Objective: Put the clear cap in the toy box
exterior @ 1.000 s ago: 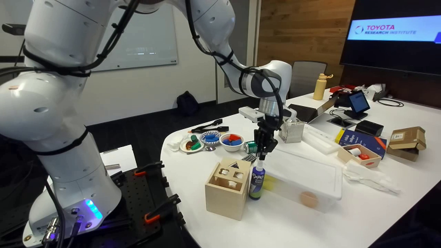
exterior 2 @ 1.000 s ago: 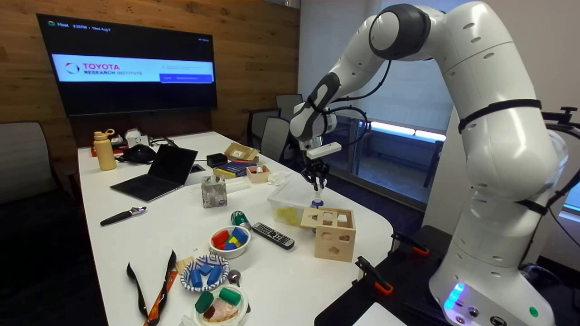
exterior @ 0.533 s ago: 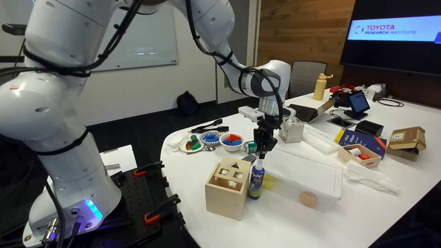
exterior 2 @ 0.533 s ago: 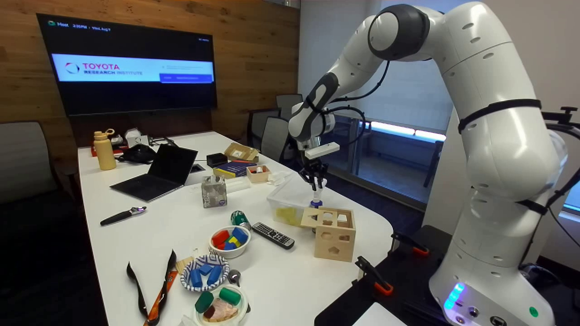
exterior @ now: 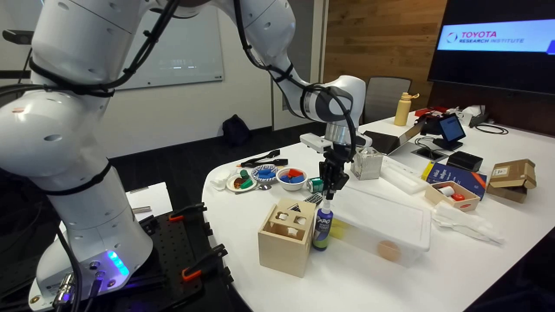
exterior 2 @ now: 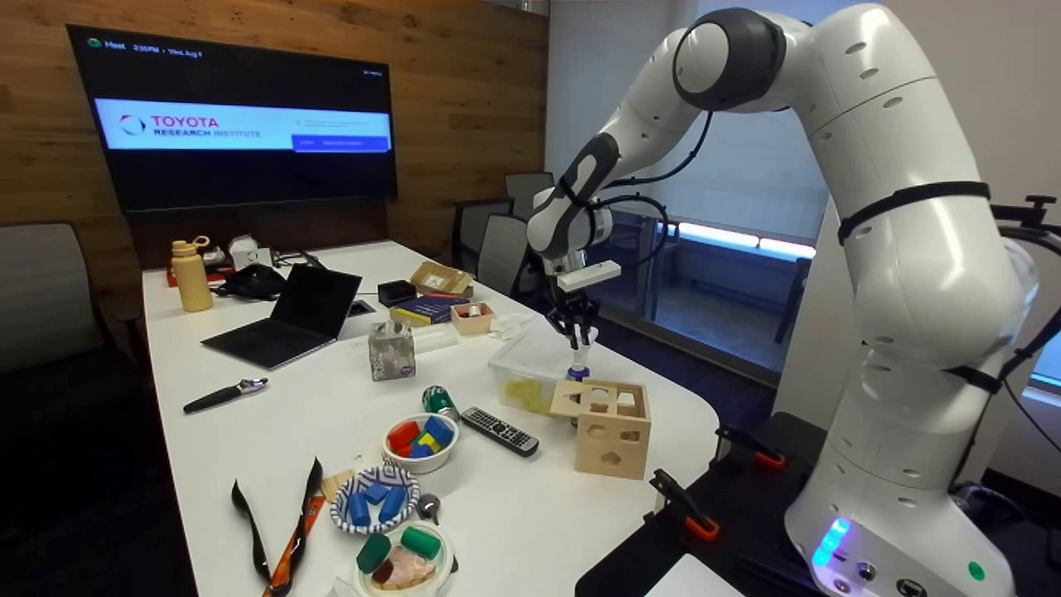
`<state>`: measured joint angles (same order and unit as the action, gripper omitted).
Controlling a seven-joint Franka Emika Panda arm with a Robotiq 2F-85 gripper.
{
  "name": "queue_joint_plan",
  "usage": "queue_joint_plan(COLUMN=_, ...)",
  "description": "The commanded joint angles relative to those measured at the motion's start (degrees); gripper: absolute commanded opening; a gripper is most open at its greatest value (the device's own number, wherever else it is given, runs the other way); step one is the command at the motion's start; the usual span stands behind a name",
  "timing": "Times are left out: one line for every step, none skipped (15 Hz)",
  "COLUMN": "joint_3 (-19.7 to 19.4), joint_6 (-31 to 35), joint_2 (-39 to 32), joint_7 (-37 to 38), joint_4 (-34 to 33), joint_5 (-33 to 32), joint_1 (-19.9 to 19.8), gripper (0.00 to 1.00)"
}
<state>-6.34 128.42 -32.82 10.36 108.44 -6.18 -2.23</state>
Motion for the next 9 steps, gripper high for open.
queue_joint_plan(joint_3=0.51, joint_6=1.03, joint_2=-1.05, joint_7=-0.64, joint_4=-0.58, joint_5=0.76, joint_1=0.04, gripper=0.07)
queue_joint_plan(joint_3=0.61, joint_6=1.09, joint_2=-1.01, joint_7=-0.67, joint_4=-0.56, joint_5=0.75, joint_1=0.10, gripper=0.07)
queue_joint_plan(joint_3=0.72, joint_6=1.18, joint_2=-0.97, joint_7=-0.70, joint_4=-0.52, joint_5=0.76, joint_1=0.12, gripper=0.07)
queue_joint_plan(joint_3=0.84, joint_6=1.22, joint_2=-0.93, joint_7=-0.73, joint_4=-0.47, joint_5=0.75, joint_1=0.15, gripper=0.07)
queue_joint_plan(joint_3=0.95, joint_6=1.33, joint_2=-0.86, joint_7=-0.81, joint_4=-0.41, joint_5=0.73, joint_1=0.14, gripper=0.07)
queue_joint_plan(joint_3=1.05, joint_6=1.42, joint_2=-0.78, joint_7=-0.90, joint_4=-0.37, joint_5=0.76, joint_1=0.11, gripper=0.07)
queue_joint_plan(joint_3=1.12, joint_6=1.47, joint_2=-0.74, joint_7=-0.93, joint_4=-0.37, joint_5=0.75, joint_1=0.11, gripper=0.07)
queue_joint_plan(joint_3=1.18, joint_6=1.60, joint_2=-0.61, joint_7=-0.99, joint_4=-0.31, joint_5=0.77, joint_1=0.08, gripper=0.07)
queue_joint_plan(joint_3=1.20, joint_6=1.81, joint_2=-0.53, joint_7=-1.01, joint_4=-0.21, joint_5=0.76, joint_1=0.07, gripper=0.07)
